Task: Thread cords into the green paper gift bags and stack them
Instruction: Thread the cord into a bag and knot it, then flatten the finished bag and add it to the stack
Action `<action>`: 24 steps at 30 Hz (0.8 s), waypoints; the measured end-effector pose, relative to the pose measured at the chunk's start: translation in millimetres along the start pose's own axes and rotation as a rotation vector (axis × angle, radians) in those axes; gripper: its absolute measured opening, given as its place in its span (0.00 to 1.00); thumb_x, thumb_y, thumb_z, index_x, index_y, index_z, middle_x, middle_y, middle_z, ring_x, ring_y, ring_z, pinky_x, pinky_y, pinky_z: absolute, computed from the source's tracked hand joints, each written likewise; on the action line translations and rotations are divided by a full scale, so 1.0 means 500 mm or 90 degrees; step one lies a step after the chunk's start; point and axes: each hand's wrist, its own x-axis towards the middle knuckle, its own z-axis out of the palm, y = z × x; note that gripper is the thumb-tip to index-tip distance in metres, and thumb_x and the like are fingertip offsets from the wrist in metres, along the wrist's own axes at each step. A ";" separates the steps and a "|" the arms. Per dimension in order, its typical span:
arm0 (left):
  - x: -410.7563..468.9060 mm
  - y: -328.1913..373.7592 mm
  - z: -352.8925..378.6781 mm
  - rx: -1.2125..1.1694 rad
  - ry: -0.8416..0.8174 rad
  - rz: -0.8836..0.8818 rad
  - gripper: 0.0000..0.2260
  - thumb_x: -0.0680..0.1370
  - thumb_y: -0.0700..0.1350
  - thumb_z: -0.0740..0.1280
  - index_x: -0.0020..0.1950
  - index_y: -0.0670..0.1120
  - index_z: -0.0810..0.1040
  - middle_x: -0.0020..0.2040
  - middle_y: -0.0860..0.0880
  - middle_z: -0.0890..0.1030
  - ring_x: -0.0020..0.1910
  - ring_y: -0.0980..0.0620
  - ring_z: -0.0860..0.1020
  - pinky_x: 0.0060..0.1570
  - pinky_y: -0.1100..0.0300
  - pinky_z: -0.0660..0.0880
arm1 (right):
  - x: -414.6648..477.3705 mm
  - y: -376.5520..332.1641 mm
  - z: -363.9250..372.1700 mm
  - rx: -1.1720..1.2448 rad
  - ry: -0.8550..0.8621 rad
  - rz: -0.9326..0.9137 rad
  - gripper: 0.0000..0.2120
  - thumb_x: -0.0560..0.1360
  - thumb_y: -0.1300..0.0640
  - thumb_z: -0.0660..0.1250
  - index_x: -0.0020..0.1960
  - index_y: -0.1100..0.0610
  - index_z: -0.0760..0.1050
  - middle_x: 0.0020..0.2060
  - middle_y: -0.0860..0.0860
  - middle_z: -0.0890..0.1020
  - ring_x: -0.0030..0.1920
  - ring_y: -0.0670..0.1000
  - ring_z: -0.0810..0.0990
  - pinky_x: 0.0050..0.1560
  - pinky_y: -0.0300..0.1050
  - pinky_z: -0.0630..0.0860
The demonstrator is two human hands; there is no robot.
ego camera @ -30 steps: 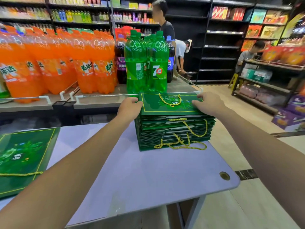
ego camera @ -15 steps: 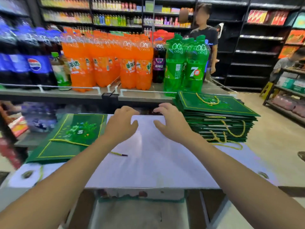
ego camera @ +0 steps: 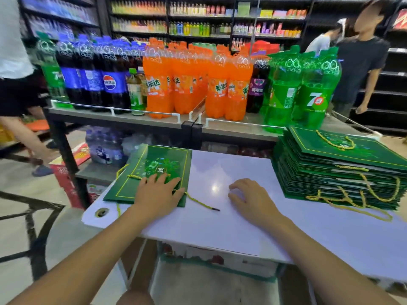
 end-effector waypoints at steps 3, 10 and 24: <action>-0.002 0.017 -0.029 0.058 -0.062 0.039 0.27 0.82 0.65 0.44 0.82 0.64 0.53 0.82 0.51 0.61 0.78 0.41 0.60 0.71 0.40 0.57 | -0.004 0.002 0.002 0.024 0.012 -0.006 0.16 0.79 0.44 0.61 0.62 0.47 0.79 0.61 0.45 0.78 0.62 0.50 0.77 0.65 0.54 0.73; 0.034 0.044 -0.085 -0.158 -0.165 0.146 0.24 0.80 0.50 0.61 0.77 0.55 0.65 0.66 0.47 0.76 0.72 0.42 0.66 0.65 0.50 0.67 | -0.003 0.009 -0.011 0.135 0.117 -0.009 0.13 0.79 0.47 0.61 0.58 0.48 0.81 0.55 0.43 0.79 0.59 0.49 0.77 0.64 0.58 0.73; 0.055 0.019 -0.078 -0.133 -0.128 0.201 0.18 0.83 0.48 0.55 0.68 0.64 0.74 0.65 0.52 0.80 0.67 0.48 0.72 0.64 0.49 0.71 | -0.061 -0.060 -0.082 -0.190 -0.111 -0.146 0.30 0.80 0.33 0.41 0.52 0.45 0.79 0.51 0.41 0.81 0.55 0.48 0.77 0.60 0.54 0.70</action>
